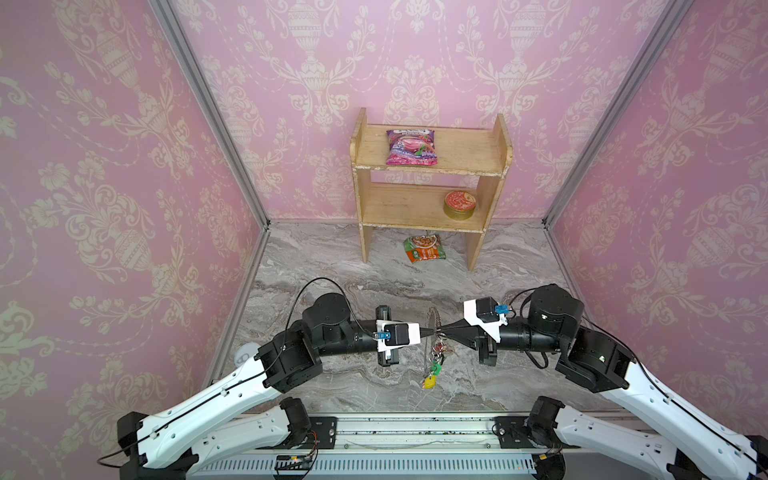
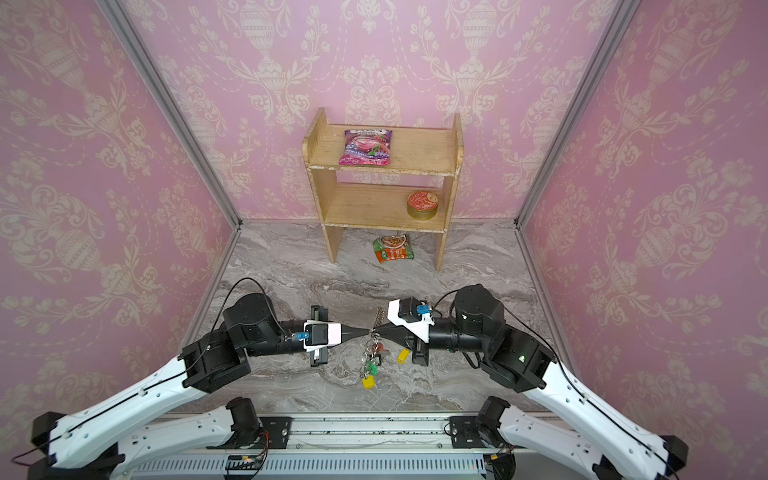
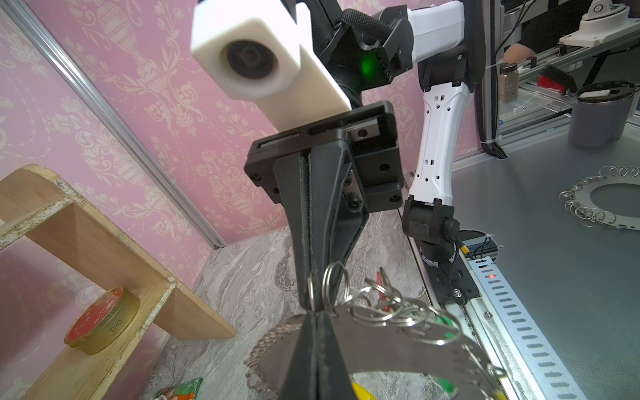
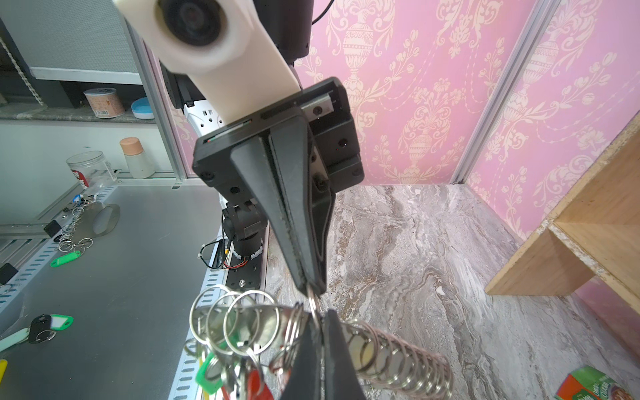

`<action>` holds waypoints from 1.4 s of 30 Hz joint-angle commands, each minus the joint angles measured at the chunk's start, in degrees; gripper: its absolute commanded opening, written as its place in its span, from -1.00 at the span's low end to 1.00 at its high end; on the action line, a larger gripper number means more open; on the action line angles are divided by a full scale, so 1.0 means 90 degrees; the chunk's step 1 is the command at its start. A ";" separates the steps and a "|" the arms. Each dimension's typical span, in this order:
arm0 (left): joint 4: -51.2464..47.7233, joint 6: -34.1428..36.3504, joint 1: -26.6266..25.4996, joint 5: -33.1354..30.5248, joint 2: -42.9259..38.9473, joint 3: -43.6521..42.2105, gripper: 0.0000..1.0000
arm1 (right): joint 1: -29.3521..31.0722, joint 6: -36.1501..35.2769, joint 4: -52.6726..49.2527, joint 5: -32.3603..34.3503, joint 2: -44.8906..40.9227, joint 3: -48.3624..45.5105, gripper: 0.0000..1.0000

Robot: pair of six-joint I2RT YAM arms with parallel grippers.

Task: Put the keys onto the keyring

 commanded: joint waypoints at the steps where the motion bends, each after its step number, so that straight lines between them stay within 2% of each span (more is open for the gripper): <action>1: 0.0219 -0.0052 -0.0008 -0.0253 -0.0047 0.0193 -0.72 | 0.0027 0.0075 0.0050 -0.0199 -0.0128 0.0220 -1.00; 5: 0.0207 -0.0049 -0.0008 -0.0299 -0.0082 0.0200 -0.53 | 0.0025 0.0094 0.0050 -0.0105 -0.0157 0.0223 -1.00; 8: 0.0145 0.0003 -0.0008 -0.0332 -0.0053 0.0270 -0.47 | 0.0013 0.0112 0.0083 -0.0155 -0.0157 0.0234 -1.00; 11: 0.0104 0.0014 -0.0008 -0.0311 0.0001 0.0316 -0.47 | 0.0023 0.0143 0.0143 -0.0173 -0.0186 0.0235 -1.00; 16: 0.0144 -0.0114 -0.0008 -0.0079 0.0093 0.0339 -0.60 | 0.0029 0.0156 0.0224 -0.0138 -0.0216 0.0217 -1.00; 23: 0.0212 -0.0254 -0.0008 0.0071 0.0162 0.0348 -0.64 | 0.0027 0.0144 0.0332 -0.0129 -0.0206 0.0216 -1.00; 27: 0.0222 -0.0318 -0.0008 0.0134 0.0174 0.0360 -0.62 | 0.0026 0.0132 0.0390 -0.0041 -0.0240 0.0181 -1.00; 34: 0.0064 -0.0343 -0.0008 -0.0158 0.0056 0.0384 -0.54 | 0.0022 0.0065 0.0361 0.0121 -0.0323 0.0178 -1.00; 42: 0.0198 -0.0579 -0.0007 0.0138 0.0109 0.0407 -0.50 | 0.0021 0.0069 0.0471 0.0224 -0.0343 0.0156 -1.00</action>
